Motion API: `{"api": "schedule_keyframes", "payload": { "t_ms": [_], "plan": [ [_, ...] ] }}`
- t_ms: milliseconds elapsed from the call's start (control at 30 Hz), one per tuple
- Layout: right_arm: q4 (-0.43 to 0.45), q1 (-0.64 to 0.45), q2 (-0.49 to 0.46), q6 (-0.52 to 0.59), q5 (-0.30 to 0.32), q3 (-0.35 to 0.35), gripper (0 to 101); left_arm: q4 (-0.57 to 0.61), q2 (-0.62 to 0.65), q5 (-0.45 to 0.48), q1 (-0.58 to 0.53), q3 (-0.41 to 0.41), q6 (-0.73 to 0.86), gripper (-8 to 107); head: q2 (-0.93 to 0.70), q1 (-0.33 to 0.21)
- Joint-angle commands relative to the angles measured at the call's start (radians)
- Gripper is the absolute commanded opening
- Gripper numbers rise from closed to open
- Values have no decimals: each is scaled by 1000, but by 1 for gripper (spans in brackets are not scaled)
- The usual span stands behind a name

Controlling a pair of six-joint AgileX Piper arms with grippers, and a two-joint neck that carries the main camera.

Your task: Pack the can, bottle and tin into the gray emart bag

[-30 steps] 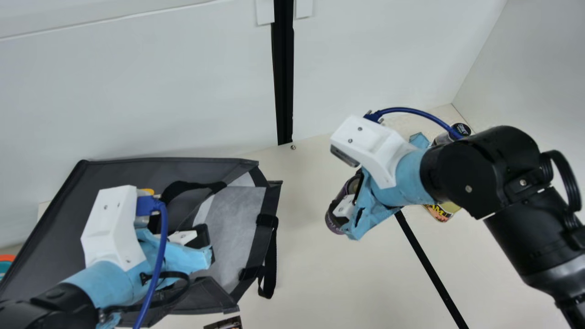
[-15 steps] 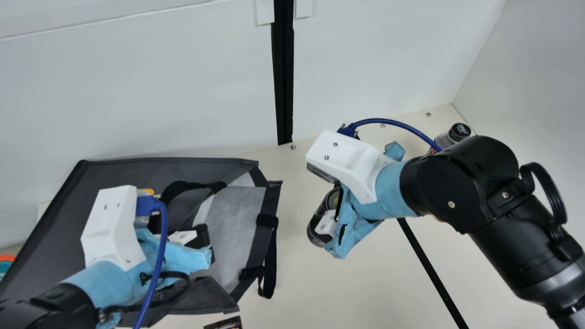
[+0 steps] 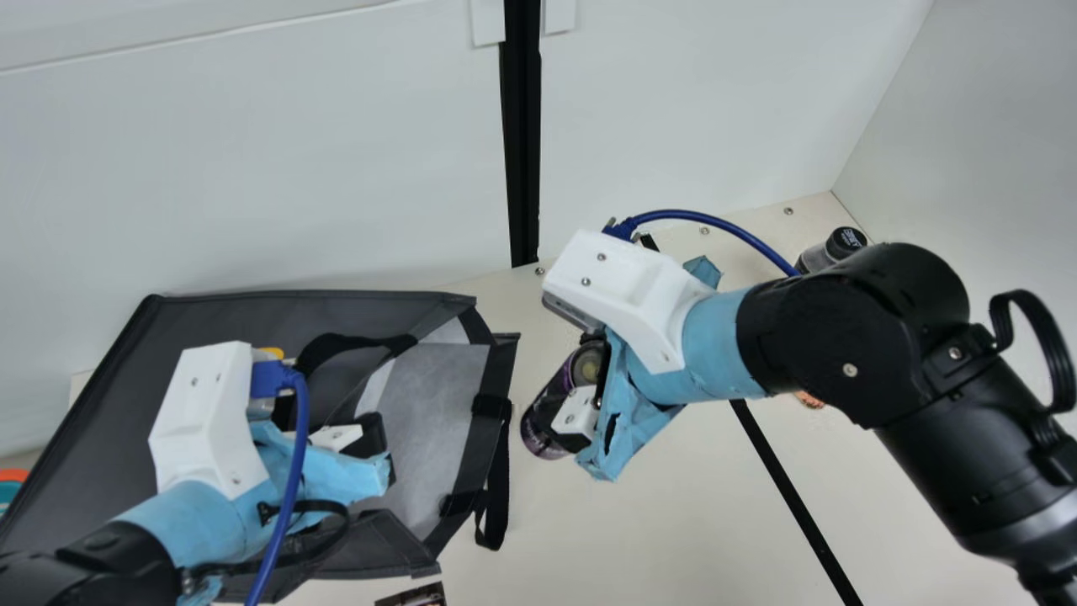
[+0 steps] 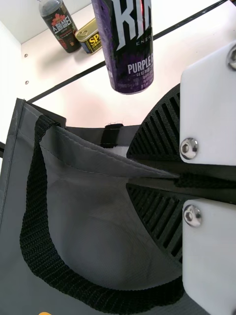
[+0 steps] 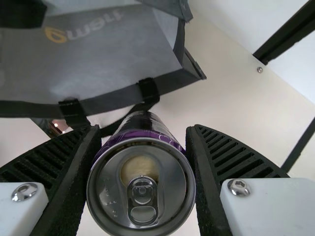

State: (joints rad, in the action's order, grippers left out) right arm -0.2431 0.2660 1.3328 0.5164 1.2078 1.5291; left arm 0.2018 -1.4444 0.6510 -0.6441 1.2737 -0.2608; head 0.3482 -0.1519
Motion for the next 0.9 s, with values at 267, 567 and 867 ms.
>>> {"api": "schedule_keyframes", "payload": {
  "t_ms": [267,567,867],
  "plan": [
    [-111,-12,-12,28,-116,-68,0,0,0,0,0,0,0,10,1,-23],
    [-178,13,-3,51,-226,-124,0,0,0,0,0,0,0,10,1,-23],
    [-242,46,24,92,-350,-175,0,0,0,0,0,0,0,10,1,-23]
  ]
}}
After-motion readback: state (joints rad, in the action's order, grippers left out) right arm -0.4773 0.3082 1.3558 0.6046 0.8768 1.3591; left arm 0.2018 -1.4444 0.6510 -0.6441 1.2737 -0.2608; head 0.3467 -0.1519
